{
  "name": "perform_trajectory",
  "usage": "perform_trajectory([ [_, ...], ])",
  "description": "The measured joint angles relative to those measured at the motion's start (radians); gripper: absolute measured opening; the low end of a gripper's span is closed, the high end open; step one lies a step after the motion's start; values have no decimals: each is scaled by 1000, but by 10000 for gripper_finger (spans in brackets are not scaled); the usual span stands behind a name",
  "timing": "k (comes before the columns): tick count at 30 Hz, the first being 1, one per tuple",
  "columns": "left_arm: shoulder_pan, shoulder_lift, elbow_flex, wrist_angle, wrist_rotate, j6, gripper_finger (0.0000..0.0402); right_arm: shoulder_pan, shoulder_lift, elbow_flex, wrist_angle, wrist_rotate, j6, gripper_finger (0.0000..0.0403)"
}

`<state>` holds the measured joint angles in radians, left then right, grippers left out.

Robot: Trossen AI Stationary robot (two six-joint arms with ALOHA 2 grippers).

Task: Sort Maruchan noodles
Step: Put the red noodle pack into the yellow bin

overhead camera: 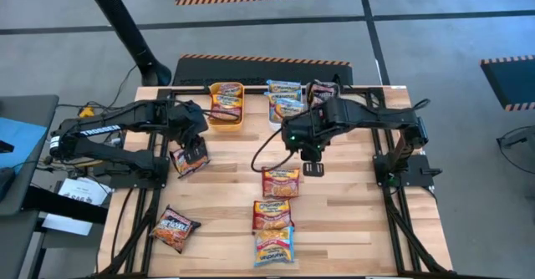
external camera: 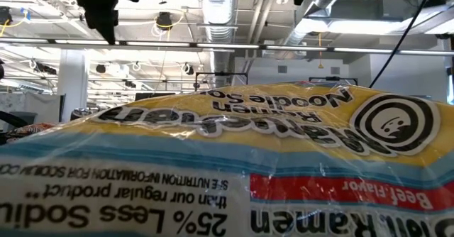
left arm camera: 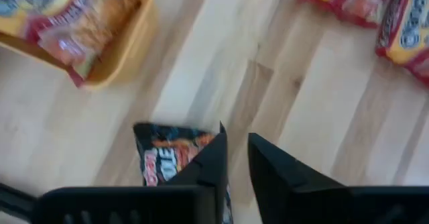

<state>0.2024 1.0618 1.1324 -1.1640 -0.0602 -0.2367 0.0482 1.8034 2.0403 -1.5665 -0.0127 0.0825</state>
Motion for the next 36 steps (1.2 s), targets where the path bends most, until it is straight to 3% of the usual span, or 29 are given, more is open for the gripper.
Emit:
perform_trajectory([
  [7, -3, -2, -32, -106, 24, -131, 135, 42, 0, 0, 0, 96, 49, 111],
  [14, -45, -23, -146, -101, 39, -194, 141, 74, -1, -22, 14, 118, 79, 111],
  [28, -87, -21, -309, 12, 39, -265, 138, 81, -120, -424, 250, 118, 161, 111],
  [36, -87, -21, -324, 24, 23, -298, 138, 81, -209, -596, 425, 119, 206, 111],
])
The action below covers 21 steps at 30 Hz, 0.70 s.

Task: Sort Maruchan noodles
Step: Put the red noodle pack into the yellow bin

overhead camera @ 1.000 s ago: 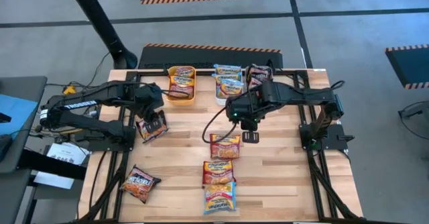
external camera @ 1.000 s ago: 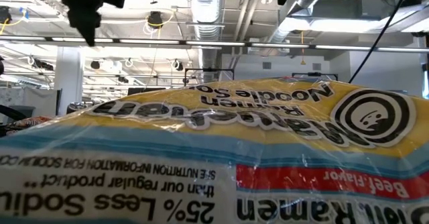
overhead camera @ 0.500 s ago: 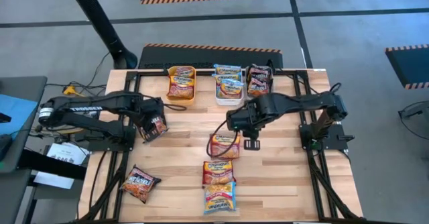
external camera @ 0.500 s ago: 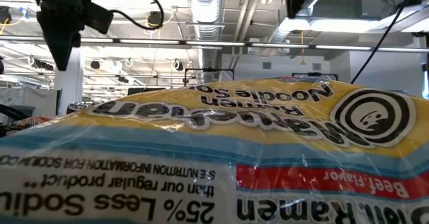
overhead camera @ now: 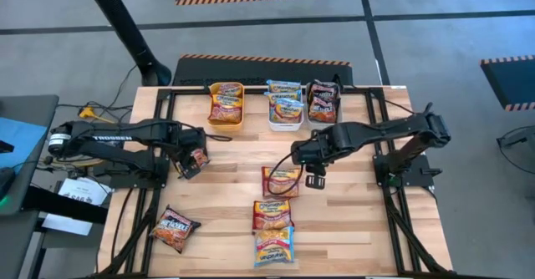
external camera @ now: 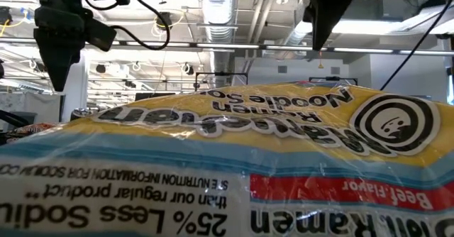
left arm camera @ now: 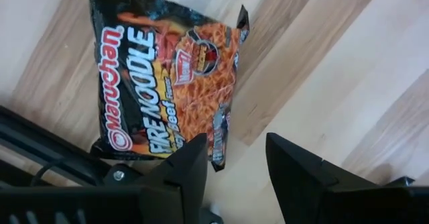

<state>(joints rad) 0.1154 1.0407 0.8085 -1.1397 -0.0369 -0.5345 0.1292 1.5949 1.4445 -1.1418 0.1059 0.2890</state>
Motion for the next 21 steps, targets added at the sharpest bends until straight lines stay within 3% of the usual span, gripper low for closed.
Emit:
perform_trajectory([
  [13, 0, 0, 0, 20, 4, -5, 138, -13, -20, -188, 244, -1, -6, 111],
  [21, 0, 0, -1, 52, 5, 4, 138, -15, -19, -206, 418, -34, -174, 121],
])
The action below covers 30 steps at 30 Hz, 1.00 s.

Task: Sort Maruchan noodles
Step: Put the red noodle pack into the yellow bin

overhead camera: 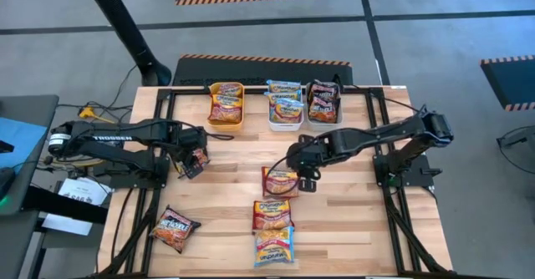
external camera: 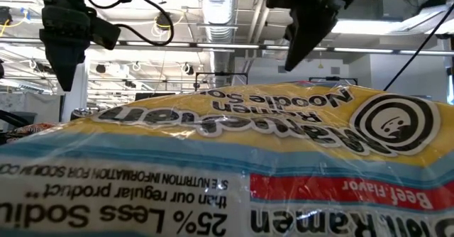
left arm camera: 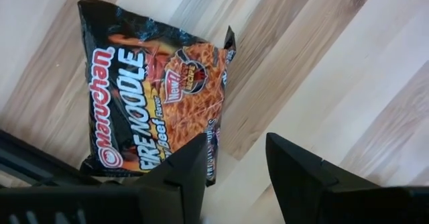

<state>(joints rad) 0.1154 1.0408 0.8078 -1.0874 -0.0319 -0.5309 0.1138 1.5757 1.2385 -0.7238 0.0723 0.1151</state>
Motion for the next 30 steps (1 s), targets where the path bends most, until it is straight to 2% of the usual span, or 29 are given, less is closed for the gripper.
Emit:
perform_trajectory([
  [7, 0, 0, 0, 4, 1, 6, 138, -20, 41, 0, 103, -30, -18, 173],
  [15, 0, 0, 0, 8, 4, 19, 138, -25, 180, 6, 127, -47, -20, 231],
  [30, 0, 0, 0, 19, 8, 19, 138, -55, 332, 9, 175, -47, -37, 235],
])
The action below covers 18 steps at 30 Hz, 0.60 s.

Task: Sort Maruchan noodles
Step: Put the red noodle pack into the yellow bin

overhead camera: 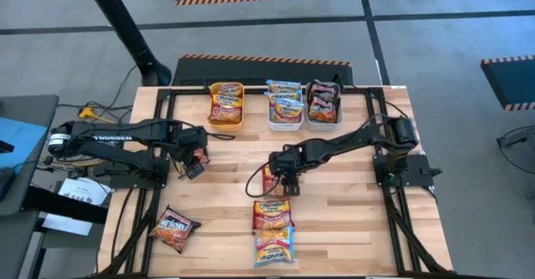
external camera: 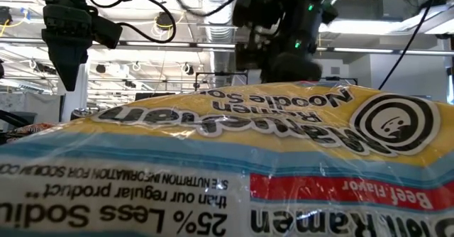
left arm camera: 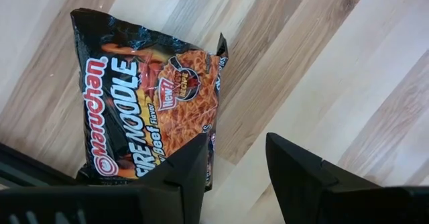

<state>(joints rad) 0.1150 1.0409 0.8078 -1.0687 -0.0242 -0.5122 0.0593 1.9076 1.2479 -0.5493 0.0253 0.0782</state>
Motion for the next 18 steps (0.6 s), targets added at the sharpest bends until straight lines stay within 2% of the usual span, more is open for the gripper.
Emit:
perform_trajectory([
  [4, 0, 0, 0, 8, 0, 0, 138, -5, 28, 2, 24, -30, 1, 229],
  [7, 0, 0, 0, 13, 0, 0, 138, -4, 43, 3, 24, -37, 5, 204],
  [18, 0, 0, 0, 14, -1, 0, 138, -13, 42, 2, 41, -83, 19, 20],
])
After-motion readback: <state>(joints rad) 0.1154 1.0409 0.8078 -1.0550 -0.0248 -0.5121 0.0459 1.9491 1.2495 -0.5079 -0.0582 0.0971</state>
